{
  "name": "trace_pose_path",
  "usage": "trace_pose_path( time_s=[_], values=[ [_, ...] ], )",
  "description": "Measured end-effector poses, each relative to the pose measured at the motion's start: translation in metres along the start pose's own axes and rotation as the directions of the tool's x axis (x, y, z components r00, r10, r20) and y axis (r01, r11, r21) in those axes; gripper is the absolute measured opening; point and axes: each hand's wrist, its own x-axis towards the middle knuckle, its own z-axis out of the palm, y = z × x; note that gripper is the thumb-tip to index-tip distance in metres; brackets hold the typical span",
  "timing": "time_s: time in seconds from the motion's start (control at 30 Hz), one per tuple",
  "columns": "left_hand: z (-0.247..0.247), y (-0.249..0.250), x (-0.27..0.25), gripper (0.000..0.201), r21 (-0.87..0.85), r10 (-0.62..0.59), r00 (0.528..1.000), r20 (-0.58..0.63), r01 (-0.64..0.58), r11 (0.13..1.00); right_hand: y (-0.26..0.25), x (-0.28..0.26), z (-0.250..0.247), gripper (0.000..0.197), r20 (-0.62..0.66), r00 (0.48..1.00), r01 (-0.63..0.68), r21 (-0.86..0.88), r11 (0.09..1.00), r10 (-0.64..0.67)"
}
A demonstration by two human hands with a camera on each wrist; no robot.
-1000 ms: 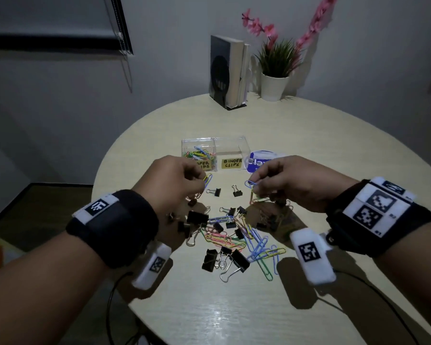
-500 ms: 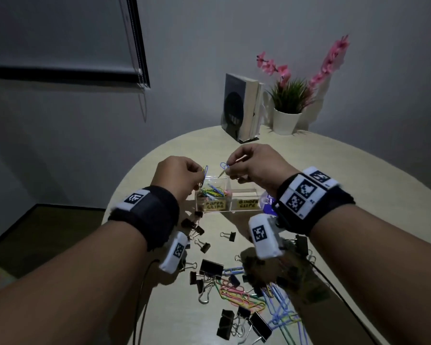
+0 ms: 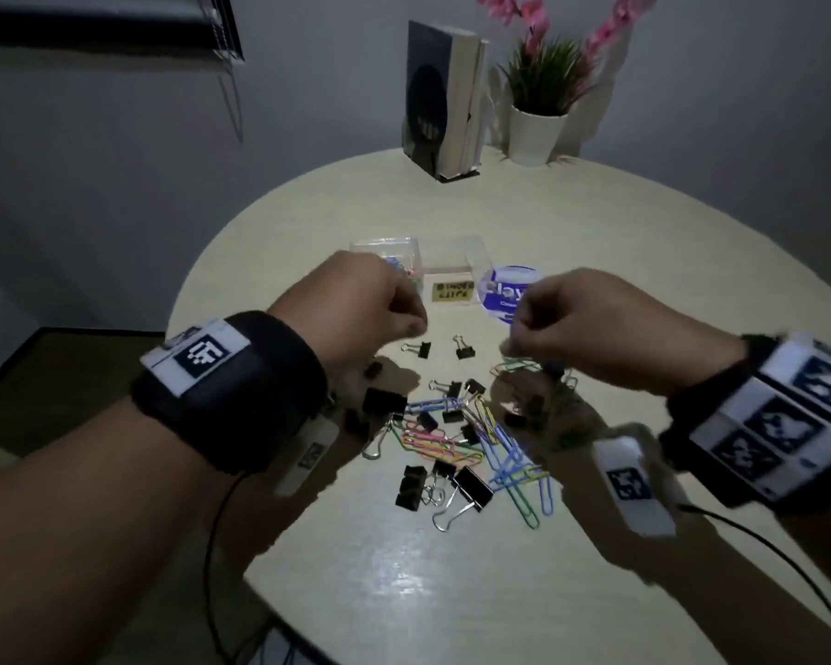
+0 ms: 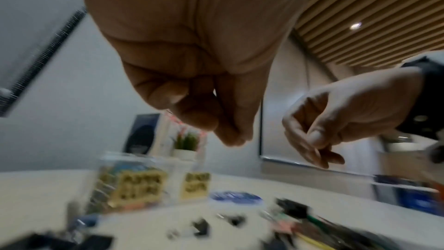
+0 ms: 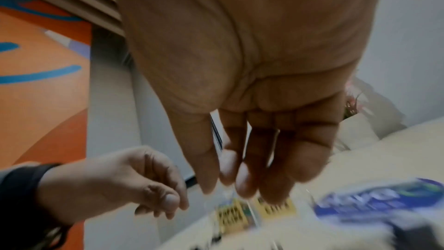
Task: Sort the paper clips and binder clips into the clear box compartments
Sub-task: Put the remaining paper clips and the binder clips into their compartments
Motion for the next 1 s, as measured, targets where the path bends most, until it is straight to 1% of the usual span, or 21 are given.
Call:
trace_pose_path(
  time_s=[0.07,0.1,0.13,0.17,0.23,0.3,0.33,0.4,0.47,0.53,0.63,0.7,0.77,0.8,0.87,0.93,1.0],
  values=[
    [0.016,0.016,-0.015,0.012,0.115,0.079,0.981,0.175,-0.100,0.988,0.013,-0.030,0.011,0.025,0.139,0.988,-0.053,-0.140,0.989,0.072],
    [0.025,0.022,-0.019,0.016,0.175,0.083,0.970,0.229,-0.125,0.976,0.017,-0.040,0.018,0.029,0.180,0.979,-0.057,-0.207,0.977,0.095],
    [0.033,0.025,-0.021,0.019,0.241,0.064,0.964,0.257,-0.128,0.962,0.021,-0.047,0.025,0.033,0.204,0.973,-0.053,-0.269,0.962,0.111],
    [0.039,0.027,-0.021,0.022,0.310,0.035,0.965,0.258,-0.117,0.944,0.022,-0.051,0.032,0.038,0.213,0.969,-0.048,-0.322,0.945,0.122],
    [0.046,0.027,-0.016,0.029,0.437,-0.042,0.972,0.233,-0.065,0.897,0.025,-0.054,0.042,0.047,0.198,0.972,-0.035,-0.415,0.909,0.128],
    [0.050,0.024,-0.011,0.033,0.482,-0.118,0.960,0.255,-0.021,0.876,0.027,-0.056,0.049,0.046,0.184,0.977,-0.018,-0.449,0.893,0.112],
    [0.051,0.021,-0.009,0.034,0.472,-0.141,0.949,0.282,-0.009,0.881,0.028,-0.057,0.052,0.043,0.182,0.979,-0.005,-0.442,0.897,0.095],
    [0.051,0.018,-0.006,0.031,0.429,-0.150,0.937,0.317,0.000,0.903,0.027,-0.059,0.055,0.035,0.174,0.983,0.027,-0.411,0.911,0.049],
    [0.051,0.016,-0.005,0.027,0.380,-0.135,0.936,0.325,0.001,0.925,0.026,-0.061,0.056,0.030,0.189,0.982,0.071,-0.371,0.926,0.001],
    [0.048,0.013,-0.005,0.023,0.324,-0.130,0.936,0.326,0.018,0.946,0.027,-0.060,0.056,0.029,0.217,0.976,0.077,-0.321,0.944,-0.006],
    [0.040,0.008,-0.005,0.010,0.252,-0.108,0.960,0.259,0.041,0.967,0.032,-0.056,0.053,0.025,0.209,0.978,0.027,-0.211,0.977,0.018],
    [0.035,0.006,-0.007,0.008,0.216,-0.071,0.979,0.191,0.029,0.976,0.033,-0.056,0.050,0.024,0.175,0.984,-0.020,-0.123,0.992,0.041],
    [0.033,0.010,-0.008,0.008,0.163,-0.024,0.990,0.141,0.000,0.987,0.032,-0.058,0.051,0.022,0.140,0.989,-0.040,-0.078,0.996,0.051],
    [0.034,0.013,-0.008,0.007,0.150,-0.006,0.990,0.139,-0.015,0.989,0.030,-0.058,0.052,0.026,0.135,0.990,-0.035,-0.095,0.995,0.048],
    [0.040,0.022,-0.005,0.010,0.180,0.011,0.984,0.176,-0.043,0.983,0.028,-0.057,0.054,0.031,0.146,0.988,-0.012,-0.182,0.983,0.039],
    [0.048,0.030,0.000,0.017,0.224,0.013,0.976,0.219,-0.063,0.972,0.027,-0.055,0.056,0.026,0.158,0.987,0.008,-0.239,0.971,0.031],
    [0.054,0.036,0.003,0.023,0.237,0.045,0.968,0.246,-0.105,0.966,0.027,-0.055,0.056,0.018,0.157,0.987,0.023,-0.259,0.966,0.019]
  ],
)
